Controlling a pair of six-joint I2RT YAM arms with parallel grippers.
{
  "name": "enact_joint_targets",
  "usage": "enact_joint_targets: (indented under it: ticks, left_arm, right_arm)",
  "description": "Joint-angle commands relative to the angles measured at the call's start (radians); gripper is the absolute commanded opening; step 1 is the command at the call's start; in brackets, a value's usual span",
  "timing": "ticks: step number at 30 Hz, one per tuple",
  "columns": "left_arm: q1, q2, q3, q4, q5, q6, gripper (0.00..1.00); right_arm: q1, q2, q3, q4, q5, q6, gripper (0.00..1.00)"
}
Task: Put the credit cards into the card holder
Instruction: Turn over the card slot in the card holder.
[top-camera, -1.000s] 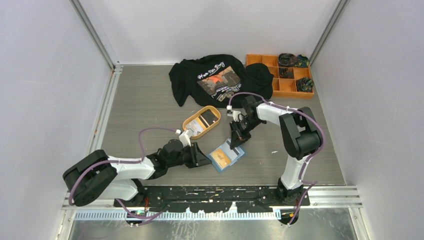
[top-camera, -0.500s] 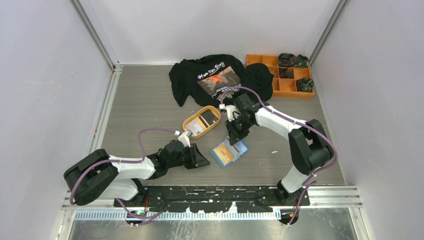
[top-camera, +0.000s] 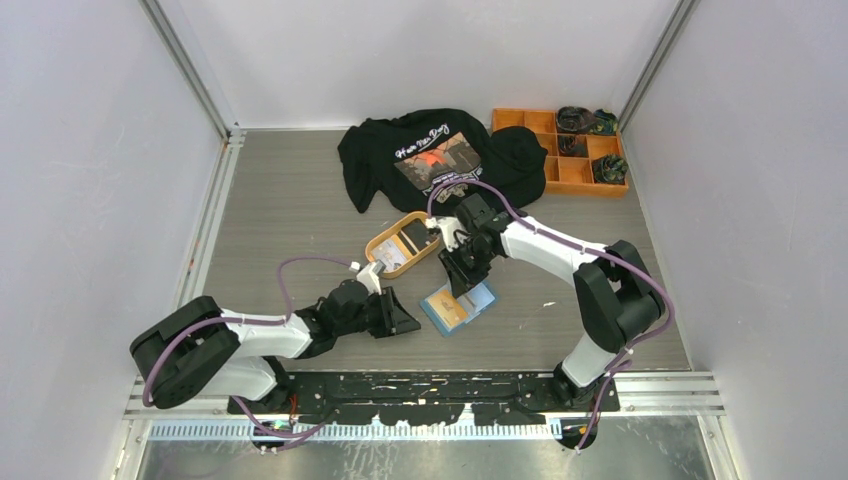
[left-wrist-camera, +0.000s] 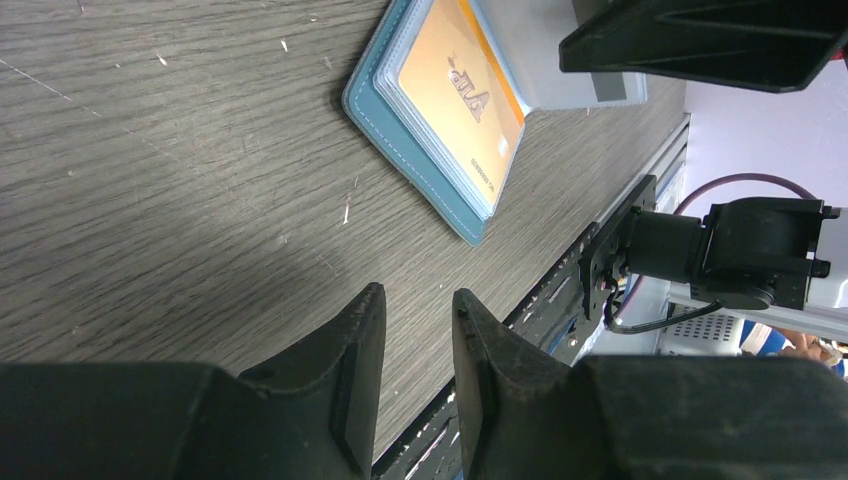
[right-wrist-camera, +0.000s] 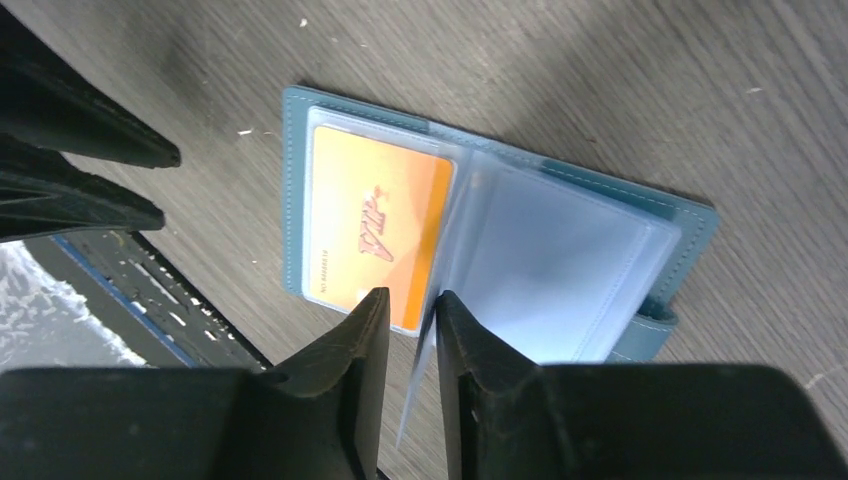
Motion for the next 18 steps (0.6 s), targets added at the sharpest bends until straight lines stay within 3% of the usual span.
enact_joint_targets:
  ticks: [1,18]
  left_arm:
    - [-0.001,-0.011,0.000,0.046,-0.003,0.010,0.32]
    - [-0.001,-0.247,-0.014,-0.140,-0.071,0.061,0.35]
  right_arm:
    - [0.010,-0.047,0.026,-0.010,-0.112,-0.008,0.32]
    - [0.013,-0.008,0.051,-0.048,-0.312,-0.031,0.36]
